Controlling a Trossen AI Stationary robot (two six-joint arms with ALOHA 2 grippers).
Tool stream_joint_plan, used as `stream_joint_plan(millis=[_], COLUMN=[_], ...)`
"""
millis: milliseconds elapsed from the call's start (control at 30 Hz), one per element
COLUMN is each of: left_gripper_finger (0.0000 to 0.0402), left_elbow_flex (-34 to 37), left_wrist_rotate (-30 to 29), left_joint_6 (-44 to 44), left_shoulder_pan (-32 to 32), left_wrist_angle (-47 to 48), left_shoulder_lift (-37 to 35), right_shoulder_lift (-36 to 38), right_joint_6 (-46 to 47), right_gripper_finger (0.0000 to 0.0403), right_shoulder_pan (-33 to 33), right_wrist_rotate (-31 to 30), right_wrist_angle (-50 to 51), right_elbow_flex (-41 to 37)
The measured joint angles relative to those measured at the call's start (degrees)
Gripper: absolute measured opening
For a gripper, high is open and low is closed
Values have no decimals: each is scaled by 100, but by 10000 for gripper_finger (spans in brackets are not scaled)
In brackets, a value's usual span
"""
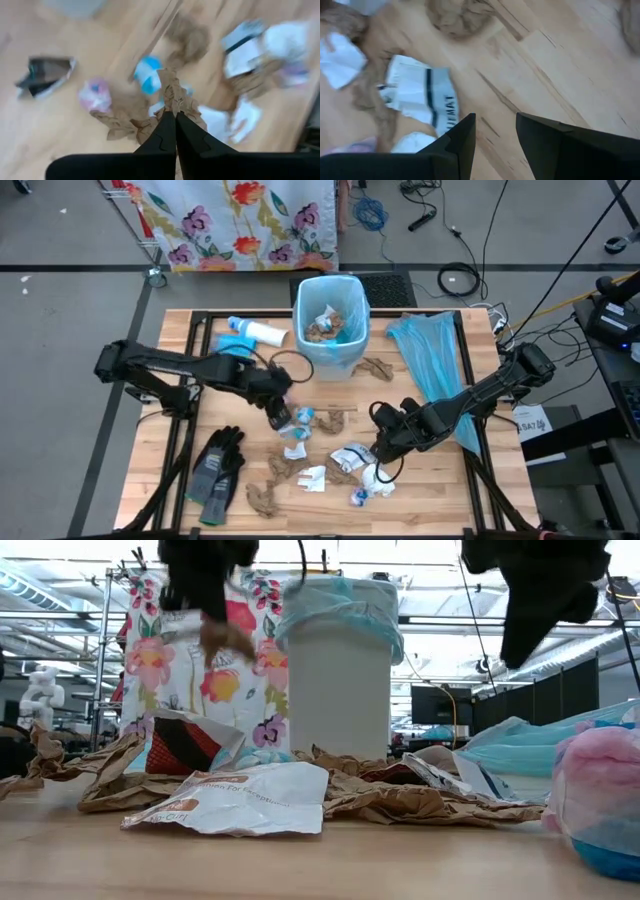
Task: Place trash/remove bag and relplace
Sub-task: Put the brown paper into the trash bin
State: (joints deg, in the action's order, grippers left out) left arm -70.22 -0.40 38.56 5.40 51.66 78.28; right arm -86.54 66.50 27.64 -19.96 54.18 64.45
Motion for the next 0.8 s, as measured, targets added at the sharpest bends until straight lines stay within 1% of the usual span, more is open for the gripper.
stream_joint_plan(millis=[67,133,233,367,467,567,733,800], left_gripper_finger=[1,1,1,0,0,0,0,0], left_elbow_flex=[-338,-654,-1117,-1749,-2222,-2653,-3342,-3583], left_wrist_rotate=[-106,-263,-393,-405,-405,-367,294,395], left_joint_6=[-3,-18,-240,-738,-1145,-1586,-2347,-2617], left_shoulder_pan=[1,-4,-134,-403,-713,-1111,-1971,-2273], left_wrist_angle=[69,189,201,210,186,188,180,101], left_shoulder_lift=[-141,-263,-355,-352,-310,-178,337,603], right_shoulder_lift=[0,0,118,539,962,1371,1975,2132], right_joint_6=[136,185,115,-369,-792,-990,-1148,-1234], right_gripper_finger=[132,132,130,117,103,90,76,71], right_shoulder_pan=[-4,-4,0,-19,-102,-230,-477,-564], right_wrist_rotate=[10,72,128,184,195,228,385,370], right_wrist_angle=[-88,-464,-1547,-3219,-4006,-3992,-3883,-3852], right_elbow_flex=[-201,-516,-1066,-1803,-2234,-2506,-2721,-2726])
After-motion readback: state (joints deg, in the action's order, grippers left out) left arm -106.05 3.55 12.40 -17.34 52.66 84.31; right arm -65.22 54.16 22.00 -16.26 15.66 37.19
